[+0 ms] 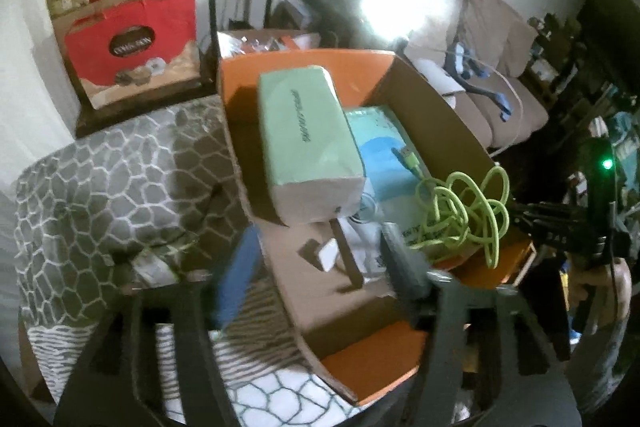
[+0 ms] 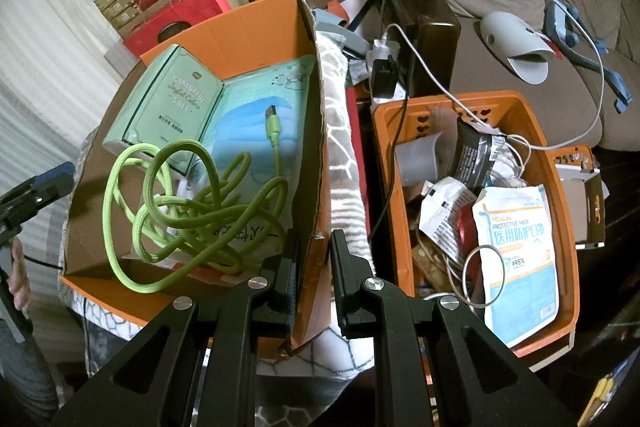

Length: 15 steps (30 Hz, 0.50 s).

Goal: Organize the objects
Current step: 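Open the left gripper to release the cube and move back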

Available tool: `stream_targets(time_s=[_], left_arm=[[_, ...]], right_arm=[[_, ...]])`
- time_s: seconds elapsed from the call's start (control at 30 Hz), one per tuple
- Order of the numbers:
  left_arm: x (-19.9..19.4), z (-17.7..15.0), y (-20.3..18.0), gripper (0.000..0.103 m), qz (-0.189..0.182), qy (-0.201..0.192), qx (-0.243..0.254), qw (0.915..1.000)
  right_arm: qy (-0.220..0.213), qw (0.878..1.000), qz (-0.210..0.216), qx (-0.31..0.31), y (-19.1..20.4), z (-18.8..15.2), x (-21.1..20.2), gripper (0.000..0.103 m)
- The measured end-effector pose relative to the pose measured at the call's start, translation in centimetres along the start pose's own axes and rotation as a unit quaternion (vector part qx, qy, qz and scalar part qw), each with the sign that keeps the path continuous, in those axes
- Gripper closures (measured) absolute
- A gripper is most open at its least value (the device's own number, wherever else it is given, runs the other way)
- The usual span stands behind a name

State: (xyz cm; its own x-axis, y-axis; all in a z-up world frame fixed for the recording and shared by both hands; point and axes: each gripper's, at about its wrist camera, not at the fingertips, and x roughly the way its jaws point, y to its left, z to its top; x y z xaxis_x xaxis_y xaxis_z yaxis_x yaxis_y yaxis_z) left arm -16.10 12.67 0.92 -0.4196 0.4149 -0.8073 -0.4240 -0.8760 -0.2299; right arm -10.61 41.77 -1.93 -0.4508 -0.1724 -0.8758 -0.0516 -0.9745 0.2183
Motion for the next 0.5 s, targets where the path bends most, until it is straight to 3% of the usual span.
stream_targets(time_s=[0.2,0.4,0.5], left_arm=[[-1.1,-0.1,0.2,0.033,0.017,-0.012,0.003,0.9998],[-2.2,-0.6,0.4,0.018,0.020,-0.030,-0.005,0.9993],[-2.5,-0.7,0.5,0.017,0.025,-0.034,-0.004,0.9991]], right_arm=[[0.000,1.000,0.000,-0.001,0.0,0.0,0.0,0.089],[0.000,1.000,0.000,0.000,0.0,0.0,0.0,0.089],[0.000,1.000,0.000,-0.001,0.0,0.0,0.0,0.089]])
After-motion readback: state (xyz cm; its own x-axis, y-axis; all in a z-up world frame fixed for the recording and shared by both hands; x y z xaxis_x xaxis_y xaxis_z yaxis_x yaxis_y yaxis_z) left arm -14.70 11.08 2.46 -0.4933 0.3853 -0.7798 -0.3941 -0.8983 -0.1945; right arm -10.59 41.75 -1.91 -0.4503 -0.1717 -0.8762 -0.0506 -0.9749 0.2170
